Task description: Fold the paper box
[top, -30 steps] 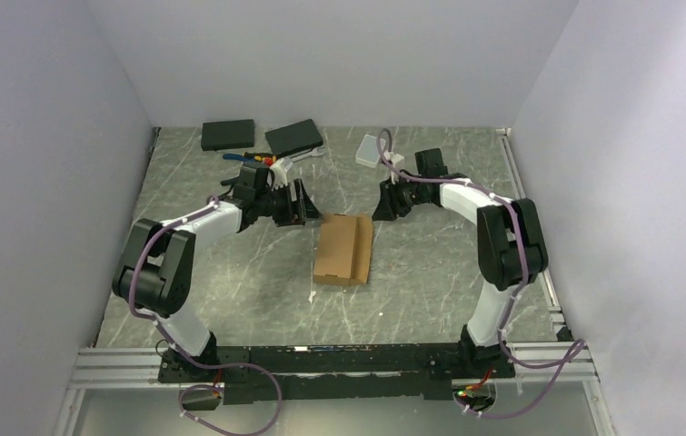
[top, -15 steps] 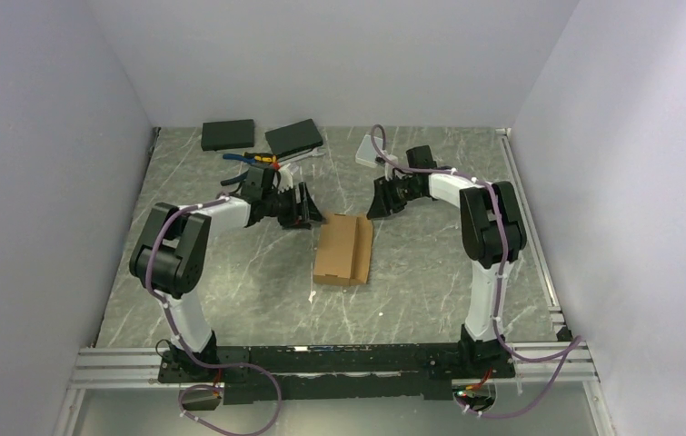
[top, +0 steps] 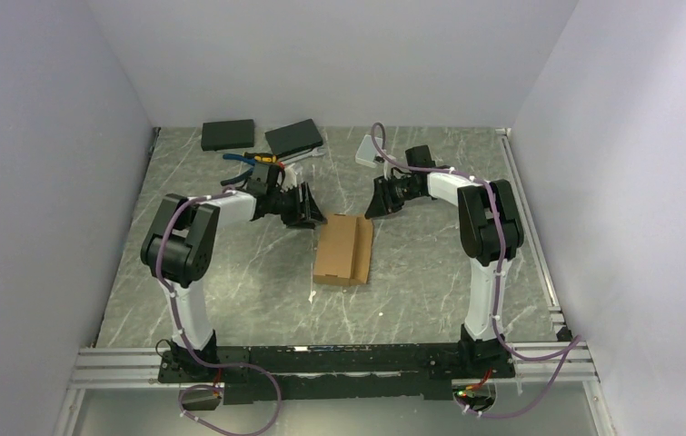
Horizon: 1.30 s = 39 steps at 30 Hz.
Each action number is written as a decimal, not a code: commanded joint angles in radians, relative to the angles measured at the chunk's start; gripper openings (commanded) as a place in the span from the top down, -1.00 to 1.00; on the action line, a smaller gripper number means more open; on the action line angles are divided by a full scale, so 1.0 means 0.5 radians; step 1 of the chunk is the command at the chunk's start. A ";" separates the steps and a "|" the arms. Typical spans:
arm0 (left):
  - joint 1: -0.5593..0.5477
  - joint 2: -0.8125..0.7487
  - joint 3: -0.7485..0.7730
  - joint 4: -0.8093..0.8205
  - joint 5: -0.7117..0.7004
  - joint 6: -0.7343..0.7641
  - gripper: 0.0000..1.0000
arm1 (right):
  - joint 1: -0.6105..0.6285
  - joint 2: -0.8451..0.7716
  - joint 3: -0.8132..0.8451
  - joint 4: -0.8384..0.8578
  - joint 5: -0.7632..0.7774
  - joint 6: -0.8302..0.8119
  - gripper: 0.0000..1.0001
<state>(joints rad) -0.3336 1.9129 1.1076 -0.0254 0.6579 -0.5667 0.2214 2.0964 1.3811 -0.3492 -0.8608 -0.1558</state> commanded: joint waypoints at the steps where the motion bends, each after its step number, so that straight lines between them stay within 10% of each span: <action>1: -0.005 0.026 0.091 -0.060 0.037 0.051 -0.14 | -0.008 -0.012 0.027 0.088 -0.080 0.005 0.46; 28: -0.005 0.089 0.179 -0.148 0.089 0.115 -0.09 | -0.002 0.063 0.048 0.054 -0.018 0.013 0.26; 39: -0.008 0.137 0.240 -0.230 0.060 0.145 -0.08 | 0.011 0.001 -0.010 0.093 -0.101 -0.059 0.88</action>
<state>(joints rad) -0.3336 1.9614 1.1862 -0.1116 0.6876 -0.5323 0.2234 2.1212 1.3808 -0.3347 -0.8753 -0.1528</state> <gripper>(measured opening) 0.545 0.110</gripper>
